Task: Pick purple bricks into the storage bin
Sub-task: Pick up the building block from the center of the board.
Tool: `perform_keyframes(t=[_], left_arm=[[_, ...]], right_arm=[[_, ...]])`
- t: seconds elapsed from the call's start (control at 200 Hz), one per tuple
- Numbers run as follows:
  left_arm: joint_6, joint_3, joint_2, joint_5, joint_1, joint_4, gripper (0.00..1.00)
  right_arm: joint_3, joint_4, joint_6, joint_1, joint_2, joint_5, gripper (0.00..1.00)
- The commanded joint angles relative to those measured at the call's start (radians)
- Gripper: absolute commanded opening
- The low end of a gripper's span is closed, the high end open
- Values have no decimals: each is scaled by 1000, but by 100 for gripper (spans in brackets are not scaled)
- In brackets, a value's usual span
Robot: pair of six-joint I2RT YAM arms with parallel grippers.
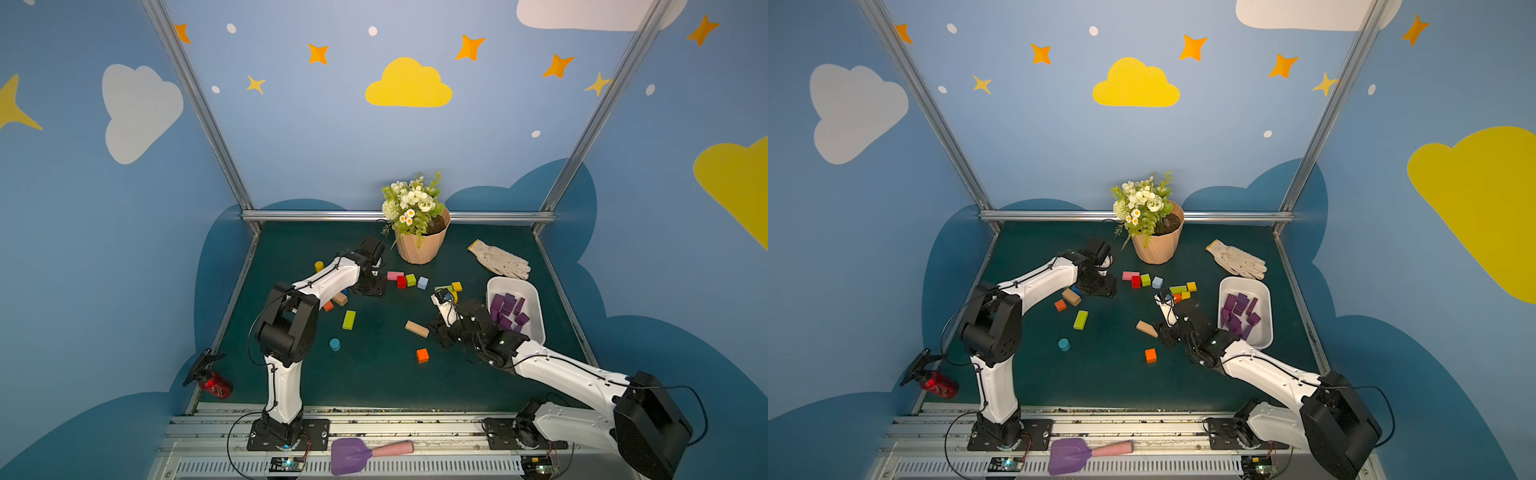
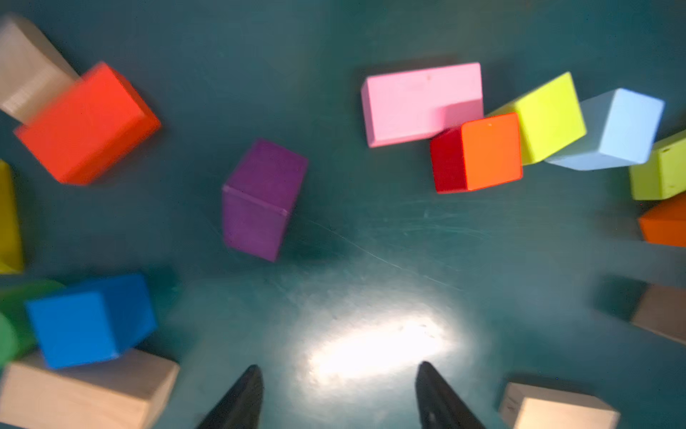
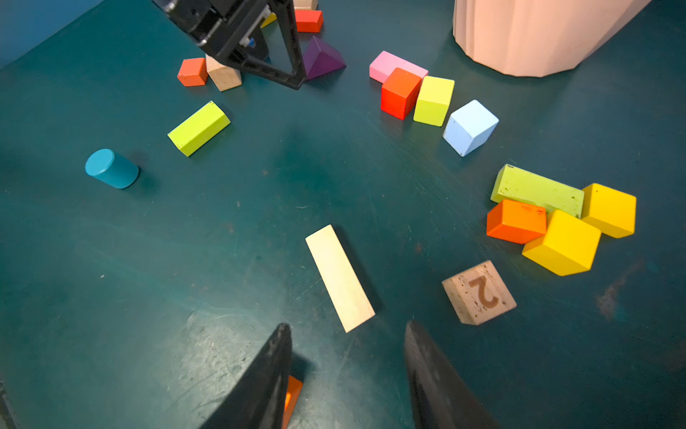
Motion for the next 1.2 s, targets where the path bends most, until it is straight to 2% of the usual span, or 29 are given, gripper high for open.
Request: perform_keyframes(t=[0.0,0.165,0.38,0.701,1.197], left_arm=[[79,-56,-29,-79,28,76,72],[182,-105,-45,-53,76,190,75],[265,-85,-9,-17,84,209,75],[326,-5,63,0,89,173,72],[349,171,209,11,95,74,66]], right_arm=[[10,12,-14,12,-37,11,51],[-3,2,-23,20,-71,11,52],[-20,-7,-27,25,-110,24,52],[-22,-27,-24,44,-135,37,52],[-23,-40,-24,73,-139,63,52]])
